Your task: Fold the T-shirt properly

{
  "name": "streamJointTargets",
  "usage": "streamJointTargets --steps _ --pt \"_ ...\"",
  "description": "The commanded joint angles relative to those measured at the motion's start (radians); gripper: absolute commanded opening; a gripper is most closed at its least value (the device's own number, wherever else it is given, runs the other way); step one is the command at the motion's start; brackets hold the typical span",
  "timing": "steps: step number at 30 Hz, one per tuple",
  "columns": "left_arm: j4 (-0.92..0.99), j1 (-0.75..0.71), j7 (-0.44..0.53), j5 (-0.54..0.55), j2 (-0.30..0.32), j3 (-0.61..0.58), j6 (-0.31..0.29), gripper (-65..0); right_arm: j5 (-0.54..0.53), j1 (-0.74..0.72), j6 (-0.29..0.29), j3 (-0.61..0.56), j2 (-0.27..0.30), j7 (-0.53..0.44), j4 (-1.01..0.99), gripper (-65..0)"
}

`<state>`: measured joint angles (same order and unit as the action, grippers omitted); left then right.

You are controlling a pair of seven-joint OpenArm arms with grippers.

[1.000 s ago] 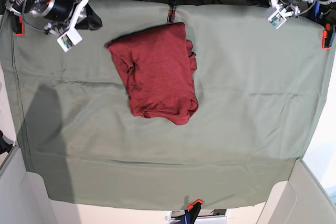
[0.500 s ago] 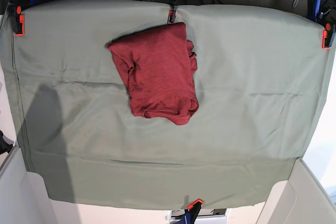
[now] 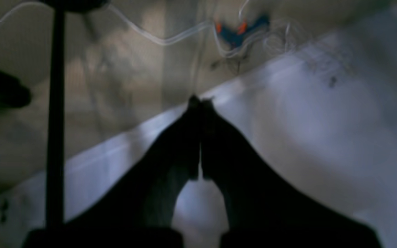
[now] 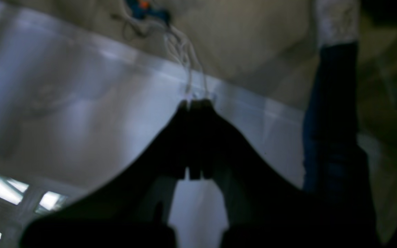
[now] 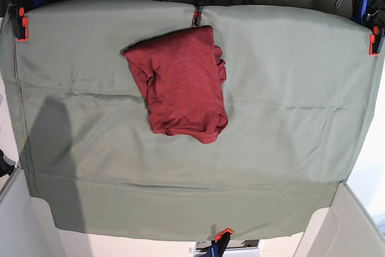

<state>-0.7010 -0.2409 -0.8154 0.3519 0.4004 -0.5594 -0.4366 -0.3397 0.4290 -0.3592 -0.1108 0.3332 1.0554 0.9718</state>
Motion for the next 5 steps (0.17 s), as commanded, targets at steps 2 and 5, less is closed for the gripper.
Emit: streamJointTargets --steps 2,5 --pt "0.048 0.024 -0.002 0.000 -0.002 -0.032 -0.001 -65.0 0.000 -0.019 -0.009 0.002 -0.004 0.018 -0.018 -65.0" --pt "0.049 0.033 0.020 -0.001 -0.015 -0.042 -0.001 -65.0 -0.001 -0.036 -0.027 0.002 -0.022 0.014 -0.014 -65.0"
